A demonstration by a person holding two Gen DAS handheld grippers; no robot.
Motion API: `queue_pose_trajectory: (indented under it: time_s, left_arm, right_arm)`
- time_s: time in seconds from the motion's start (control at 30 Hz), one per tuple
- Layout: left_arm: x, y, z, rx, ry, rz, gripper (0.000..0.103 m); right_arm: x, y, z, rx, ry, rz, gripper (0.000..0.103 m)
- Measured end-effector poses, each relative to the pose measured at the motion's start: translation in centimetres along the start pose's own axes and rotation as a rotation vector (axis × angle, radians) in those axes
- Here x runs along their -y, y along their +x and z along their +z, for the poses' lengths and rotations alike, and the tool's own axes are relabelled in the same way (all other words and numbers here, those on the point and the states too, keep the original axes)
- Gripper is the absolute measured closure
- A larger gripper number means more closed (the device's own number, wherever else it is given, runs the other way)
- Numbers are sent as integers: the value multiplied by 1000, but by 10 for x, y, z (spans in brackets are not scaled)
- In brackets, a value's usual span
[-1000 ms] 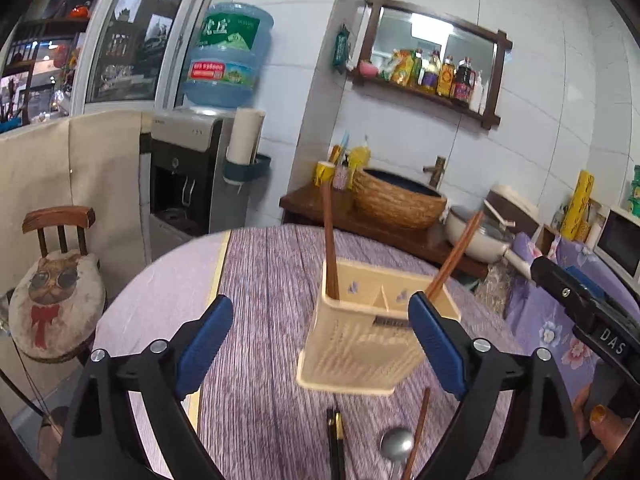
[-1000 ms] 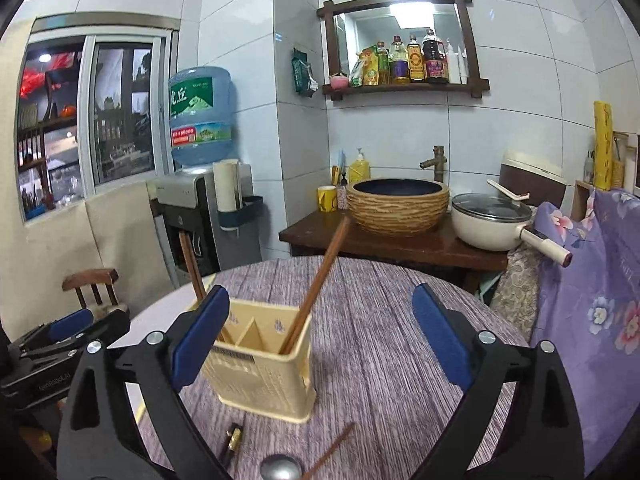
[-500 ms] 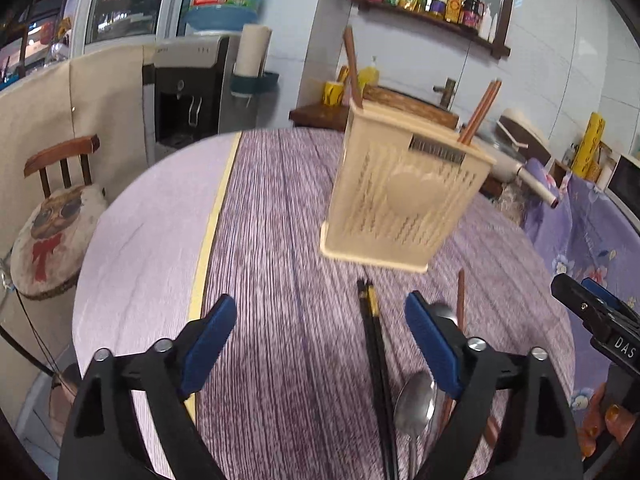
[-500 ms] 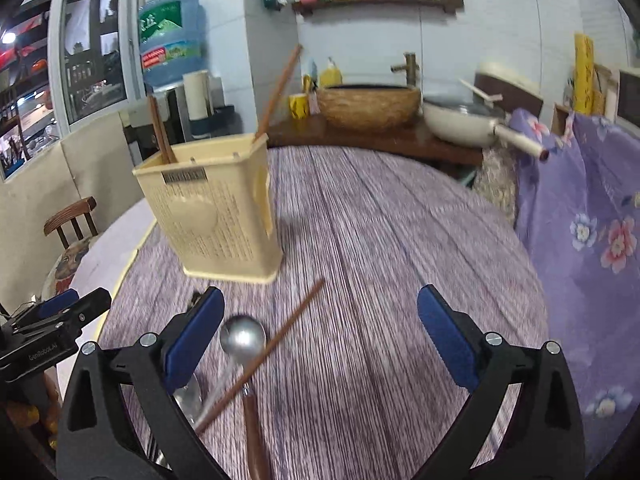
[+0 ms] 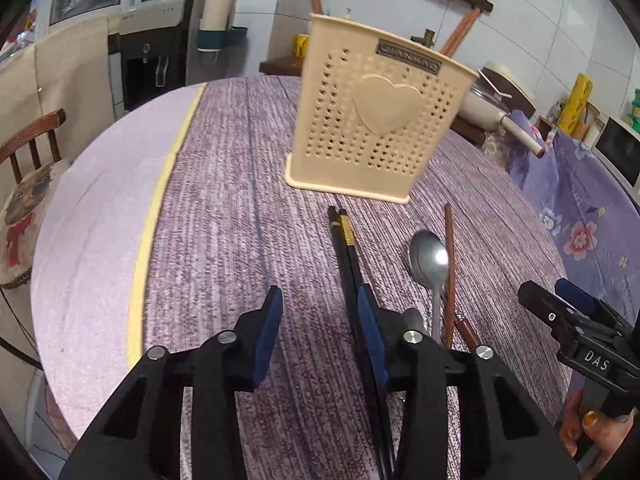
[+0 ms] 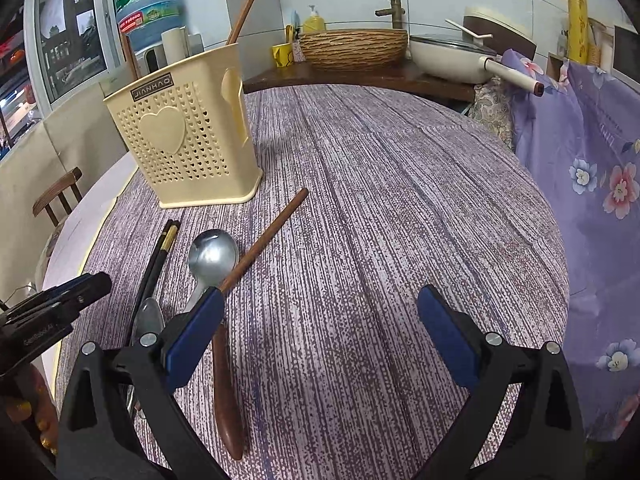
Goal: Organize utensils
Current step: 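Move the left tool to the black chopsticks while the right tool approaches a wooden chopstick, then close the left tool on a black chopstick while the right tool grasps the wooden chopstick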
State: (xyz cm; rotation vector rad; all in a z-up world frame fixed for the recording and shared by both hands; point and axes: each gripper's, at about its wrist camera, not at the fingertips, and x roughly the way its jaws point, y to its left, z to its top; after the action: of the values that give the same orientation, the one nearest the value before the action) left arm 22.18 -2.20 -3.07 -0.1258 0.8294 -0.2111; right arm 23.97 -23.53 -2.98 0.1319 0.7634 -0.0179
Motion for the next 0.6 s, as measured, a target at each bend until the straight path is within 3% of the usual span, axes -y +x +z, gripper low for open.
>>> queue_pose_trajectory:
  time_s: [0.27,0.6]
  left_arm:
    - [15,19,2,-41,64,44,73]
    - [15,25,0,-61,66,68,77]
  right_arm:
    - [6,-2,0,-2,19,8,7]
    - [5,-1,1,-9,10,10,7]
